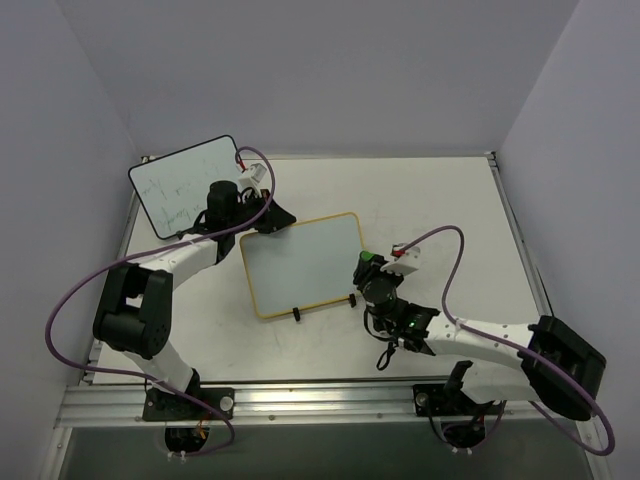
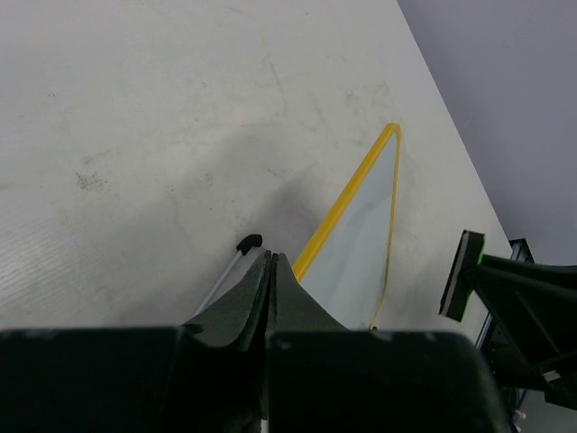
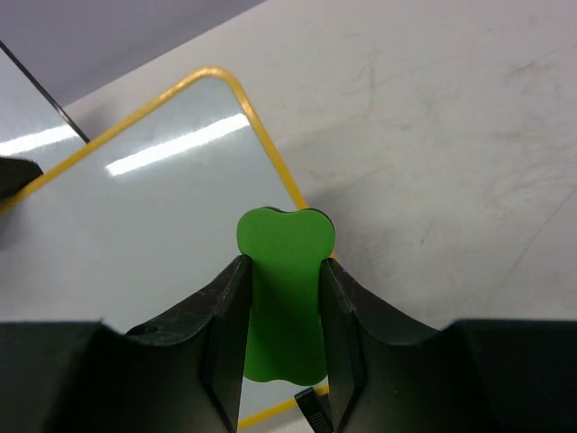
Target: Erase the whiteboard
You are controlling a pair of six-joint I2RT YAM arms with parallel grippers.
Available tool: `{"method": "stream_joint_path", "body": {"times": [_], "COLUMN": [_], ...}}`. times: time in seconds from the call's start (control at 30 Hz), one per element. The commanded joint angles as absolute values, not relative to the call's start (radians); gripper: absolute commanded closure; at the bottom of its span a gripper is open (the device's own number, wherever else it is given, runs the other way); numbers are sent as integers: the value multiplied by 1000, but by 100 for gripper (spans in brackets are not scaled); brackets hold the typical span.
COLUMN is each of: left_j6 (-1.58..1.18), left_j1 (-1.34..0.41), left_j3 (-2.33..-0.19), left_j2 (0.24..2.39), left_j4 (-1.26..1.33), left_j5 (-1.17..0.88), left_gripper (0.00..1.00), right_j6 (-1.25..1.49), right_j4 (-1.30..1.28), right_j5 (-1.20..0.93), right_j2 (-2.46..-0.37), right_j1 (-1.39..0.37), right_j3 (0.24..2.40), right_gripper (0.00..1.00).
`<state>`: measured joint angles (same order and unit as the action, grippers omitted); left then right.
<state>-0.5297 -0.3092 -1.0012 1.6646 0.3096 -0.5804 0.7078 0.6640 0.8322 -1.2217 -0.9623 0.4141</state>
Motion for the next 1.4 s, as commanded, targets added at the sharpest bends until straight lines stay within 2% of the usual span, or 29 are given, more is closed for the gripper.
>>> {"method": "stream_joint_path", "body": {"times": [0.0,0.23,0.67,0.83,1.13,1.2,1.23,1.3,1.37], "left_j6": [-511,-512,-518,-534,-574,-595,-621,-641,-656], "left_j1": [-318,-318,-314,-313,-304,-290,-284,-272,-272], "left_j3": [-1019,-1017,-1012,-1011,-1049,-1046,-1043,-1043,-1058], "left_j2": [1657,1652,1628,1569,1543,1523,1513,1500,1485], "left_j4": [295,298,304,316,298,290,294,292,258], "left_j5": [-588,-588,-560,-503,-424,-387,-373,-359,-333], "left_gripper": [98,98,98,83,71,67,62,62,62], "right_j6": [649,595,586,606,617,630,644,649,626], "right_j4": [583,563,543,531,465,433,410,405,382], "right_j5": [856,704,584,529,537,506,426,341,278], "right_j2": [-1134,-1081,-1161,-1167,-1155,-1170,-1196,-1235,-1322], "right_j1": [-905,-743,-663,-626,-598,-528,-484,-352,-293], "right_j3": [469,508,581,589,609,639,653,695,741], "right_gripper": [100,100,100,100,100,100,100,100,100]}}
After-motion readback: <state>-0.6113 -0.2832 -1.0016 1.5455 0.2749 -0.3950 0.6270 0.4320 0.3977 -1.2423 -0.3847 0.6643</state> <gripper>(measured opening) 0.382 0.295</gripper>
